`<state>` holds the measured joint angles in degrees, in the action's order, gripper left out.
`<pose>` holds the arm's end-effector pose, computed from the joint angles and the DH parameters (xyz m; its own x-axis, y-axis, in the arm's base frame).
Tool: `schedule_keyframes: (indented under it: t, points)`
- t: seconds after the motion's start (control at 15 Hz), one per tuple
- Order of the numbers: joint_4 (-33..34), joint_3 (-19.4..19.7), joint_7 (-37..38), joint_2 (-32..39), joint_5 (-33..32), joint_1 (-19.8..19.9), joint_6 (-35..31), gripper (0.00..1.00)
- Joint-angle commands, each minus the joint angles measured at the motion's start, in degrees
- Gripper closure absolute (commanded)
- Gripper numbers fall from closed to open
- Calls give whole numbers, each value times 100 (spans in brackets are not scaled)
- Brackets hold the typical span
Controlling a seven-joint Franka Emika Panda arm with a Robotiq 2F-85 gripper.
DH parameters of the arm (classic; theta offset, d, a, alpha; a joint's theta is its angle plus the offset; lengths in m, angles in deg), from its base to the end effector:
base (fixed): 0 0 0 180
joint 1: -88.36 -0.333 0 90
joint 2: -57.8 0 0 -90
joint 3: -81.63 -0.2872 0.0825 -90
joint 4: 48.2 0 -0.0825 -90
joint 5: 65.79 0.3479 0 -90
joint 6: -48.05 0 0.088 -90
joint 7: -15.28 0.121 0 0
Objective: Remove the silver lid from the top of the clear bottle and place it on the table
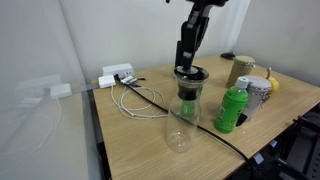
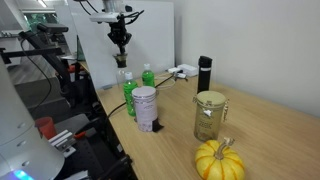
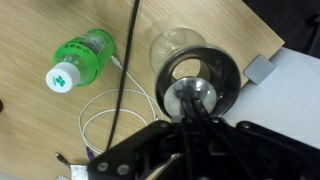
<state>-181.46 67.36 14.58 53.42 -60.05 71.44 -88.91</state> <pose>0.4157 0.2541 0.3630 0.8764 0.4615 0.1374 0.4722 -0.8796 -0.0573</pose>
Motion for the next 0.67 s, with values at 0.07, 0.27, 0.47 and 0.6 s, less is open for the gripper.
schedule_keyframes:
  t: [0.07,0.27,0.47,0.6]
  points:
    - [50,12,77,-128,-185,126,78,99]
    - [64,62,86,-301,-201,194,42,99]
    - [35,131,113,-525,-225,282,-12,99]
    - [-10,187,199,-652,-370,391,-78,99]
